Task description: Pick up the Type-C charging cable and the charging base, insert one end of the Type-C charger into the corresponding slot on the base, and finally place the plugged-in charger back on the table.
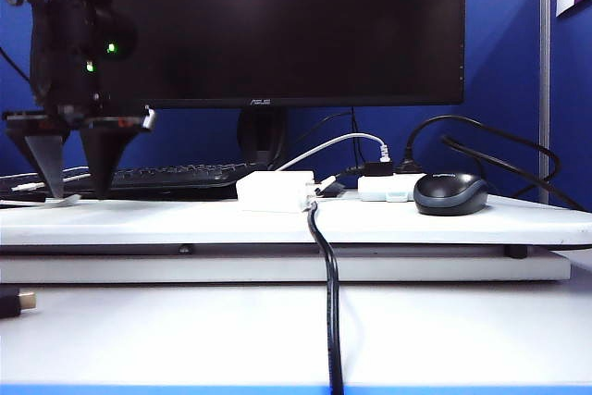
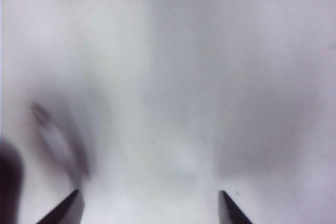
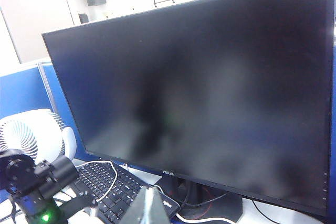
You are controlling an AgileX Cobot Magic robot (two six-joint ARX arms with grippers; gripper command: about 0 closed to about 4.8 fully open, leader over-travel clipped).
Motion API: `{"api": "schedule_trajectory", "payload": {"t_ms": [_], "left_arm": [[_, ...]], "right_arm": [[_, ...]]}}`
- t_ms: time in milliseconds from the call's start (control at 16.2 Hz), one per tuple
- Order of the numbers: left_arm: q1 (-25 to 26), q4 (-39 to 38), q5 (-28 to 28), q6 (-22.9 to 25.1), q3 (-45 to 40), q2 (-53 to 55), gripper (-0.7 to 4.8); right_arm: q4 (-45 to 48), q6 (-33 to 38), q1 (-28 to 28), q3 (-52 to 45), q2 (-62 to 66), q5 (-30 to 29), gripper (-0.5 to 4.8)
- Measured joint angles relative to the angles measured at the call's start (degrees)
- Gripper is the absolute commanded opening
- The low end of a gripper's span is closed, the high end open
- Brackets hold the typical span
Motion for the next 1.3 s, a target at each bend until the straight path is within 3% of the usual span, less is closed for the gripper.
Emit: {"api": "schedule_trajectory", "payload": {"t_ms": [309, 495, 866, 1299], "left_arm": [[0.0, 0.9, 0.0, 0.2, 0.0, -0.7, 3.35], [0.0, 3.9, -5.0, 0.3, -0.1, -0.7, 3.26], [0.0, 7.9, -5.2, 0.8, -0.1, -0.7, 3.05], [0.0, 6.7, -5.2, -3.7, -0.1, 0.4, 3.05]], "right_arm": [[0.0, 0.0, 0.0, 0.0, 0.0, 0.0, -0.01], [0.0, 0.0, 0.0, 0.0, 0.0, 0.0, -0.01], [0.0, 0.0, 0.0, 0.0, 0.0, 0.0, -0.01], [0.0, 0.0, 0.0, 0.0, 0.0, 0.0, -0.01]]}}
